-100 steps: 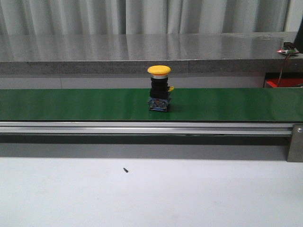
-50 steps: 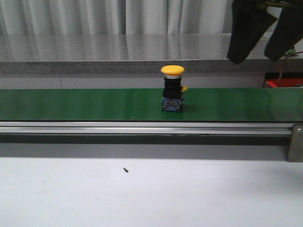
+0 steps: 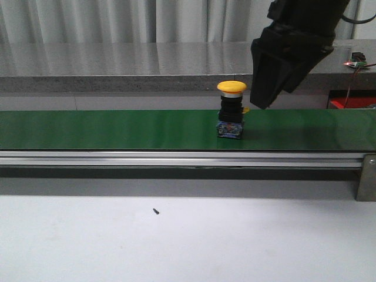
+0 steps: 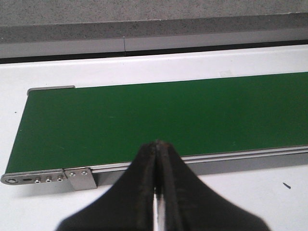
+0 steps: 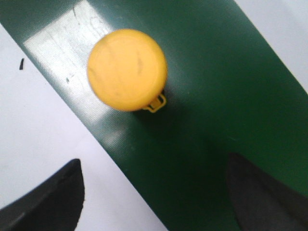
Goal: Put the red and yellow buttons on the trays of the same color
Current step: 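Lower the right gripper onto the yellow button and grasp, then carry the yellow button into the yellow tray and open the right gripper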
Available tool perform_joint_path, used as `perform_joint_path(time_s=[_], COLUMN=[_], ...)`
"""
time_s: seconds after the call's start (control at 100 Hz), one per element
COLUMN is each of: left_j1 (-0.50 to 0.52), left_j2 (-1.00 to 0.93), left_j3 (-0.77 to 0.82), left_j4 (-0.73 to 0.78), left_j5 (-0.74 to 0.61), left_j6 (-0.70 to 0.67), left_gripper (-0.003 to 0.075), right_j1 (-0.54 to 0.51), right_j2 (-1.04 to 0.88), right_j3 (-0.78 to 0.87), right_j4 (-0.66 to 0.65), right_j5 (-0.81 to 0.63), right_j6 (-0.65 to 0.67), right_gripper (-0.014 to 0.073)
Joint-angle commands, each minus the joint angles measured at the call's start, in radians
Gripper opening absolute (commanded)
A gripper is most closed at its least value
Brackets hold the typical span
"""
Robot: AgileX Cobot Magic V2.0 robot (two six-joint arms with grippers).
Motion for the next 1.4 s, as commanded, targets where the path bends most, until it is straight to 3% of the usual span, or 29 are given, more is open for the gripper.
perform_joint_path(time_s=[0.0,0.58,0.69,0.87,0.94,1.16,1.39], left_j1=[-0.007,-0.007,-0.007,-0.007,-0.007,-0.007,-0.007], left_j2=[-0.004,-0.004,-0.004,-0.004,-0.004,-0.004,-0.004], left_j3=[-0.028,-0.028,-0.028,-0.028,-0.028,-0.028,-0.028], left_j4=[-0.033,-0.033,-0.033,-0.033,-0.033,-0.033,-0.033], left_j5=[-0.066,-0.069,-0.069,-0.069,-0.069,-0.069,-0.069], left_j6=[-0.001,-0.001,-0.001,-0.001,-0.001,-0.001,-0.001], left_gripper=[-0.002,-0.002,-0.002,-0.002,-0.002,-0.002,-0.002], right_j1=[0.0,0.0,0.0,0.0,0.0,-0.007,-0.068], right_j2=[-0.02,0.024,0.024,0.024,0.024,-0.009,-0.101], right_j3=[-0.034,-0.034,-0.034,-0.034,-0.034,-0.034,-0.006], right_j4=[0.017,0.028,0.028,0.028,0.028,0.029,0.03], right_j5=[-0.042,-0.136,-0.136,-0.125,-0.123,-0.127,-0.118], right_j6=[-0.065,-0.1,-0.1,-0.098,-0.098,-0.045,0.104], right_gripper=[0.0599,0.0592,0.0507,0.0157,0.0069,0.0057,0.0057])
